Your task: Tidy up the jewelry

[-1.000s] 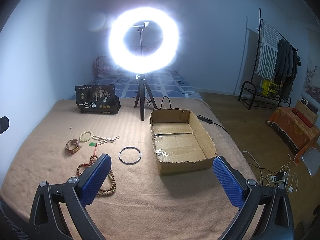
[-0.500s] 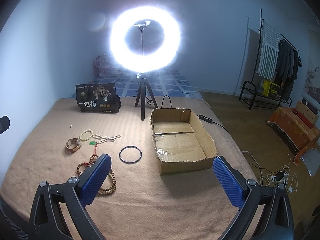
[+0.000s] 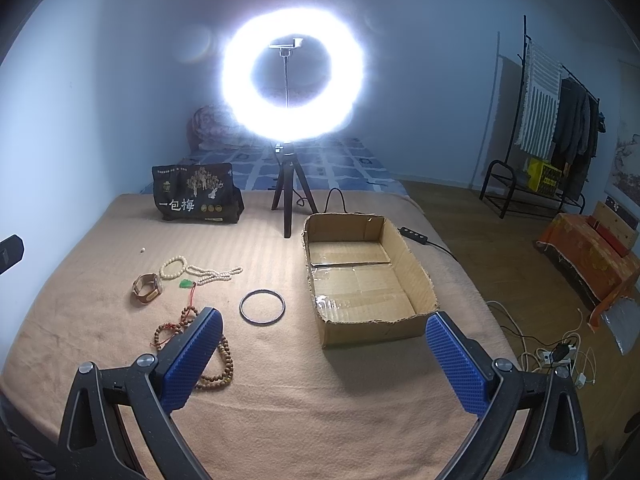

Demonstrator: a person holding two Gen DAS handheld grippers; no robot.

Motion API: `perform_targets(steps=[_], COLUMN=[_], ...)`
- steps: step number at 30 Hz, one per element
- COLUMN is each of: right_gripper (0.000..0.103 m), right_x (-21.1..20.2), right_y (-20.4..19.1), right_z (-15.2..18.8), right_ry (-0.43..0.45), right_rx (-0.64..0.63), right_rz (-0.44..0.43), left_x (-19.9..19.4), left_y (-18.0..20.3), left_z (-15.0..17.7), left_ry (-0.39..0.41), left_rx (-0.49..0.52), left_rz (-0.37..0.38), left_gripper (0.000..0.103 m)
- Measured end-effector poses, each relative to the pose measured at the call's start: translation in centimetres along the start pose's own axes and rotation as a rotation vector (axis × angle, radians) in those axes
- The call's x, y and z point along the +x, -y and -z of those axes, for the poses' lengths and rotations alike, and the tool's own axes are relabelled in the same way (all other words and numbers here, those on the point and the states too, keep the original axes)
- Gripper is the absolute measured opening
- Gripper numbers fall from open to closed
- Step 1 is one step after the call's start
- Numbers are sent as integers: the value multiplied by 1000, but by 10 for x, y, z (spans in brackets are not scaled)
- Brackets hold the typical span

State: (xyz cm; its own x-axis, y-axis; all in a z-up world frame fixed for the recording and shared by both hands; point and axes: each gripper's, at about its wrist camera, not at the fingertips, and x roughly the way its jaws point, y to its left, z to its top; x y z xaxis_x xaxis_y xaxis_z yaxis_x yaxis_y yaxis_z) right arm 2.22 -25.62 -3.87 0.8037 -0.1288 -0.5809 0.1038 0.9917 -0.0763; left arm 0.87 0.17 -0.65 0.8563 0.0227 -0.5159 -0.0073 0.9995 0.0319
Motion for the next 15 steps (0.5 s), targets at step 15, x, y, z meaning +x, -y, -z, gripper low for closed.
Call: perform_targets(steps=[15], right_gripper=[102], right_x=[37], right_y=[-26], right_z=[0], right_ry=[-79], right_rx=[-88], right_rz=[-78], left_x=[45], left_y=[-29], left_z=[-2], left_ry=[-103], left_rx=[-42], left_rz=[-64], left_gripper=[103])
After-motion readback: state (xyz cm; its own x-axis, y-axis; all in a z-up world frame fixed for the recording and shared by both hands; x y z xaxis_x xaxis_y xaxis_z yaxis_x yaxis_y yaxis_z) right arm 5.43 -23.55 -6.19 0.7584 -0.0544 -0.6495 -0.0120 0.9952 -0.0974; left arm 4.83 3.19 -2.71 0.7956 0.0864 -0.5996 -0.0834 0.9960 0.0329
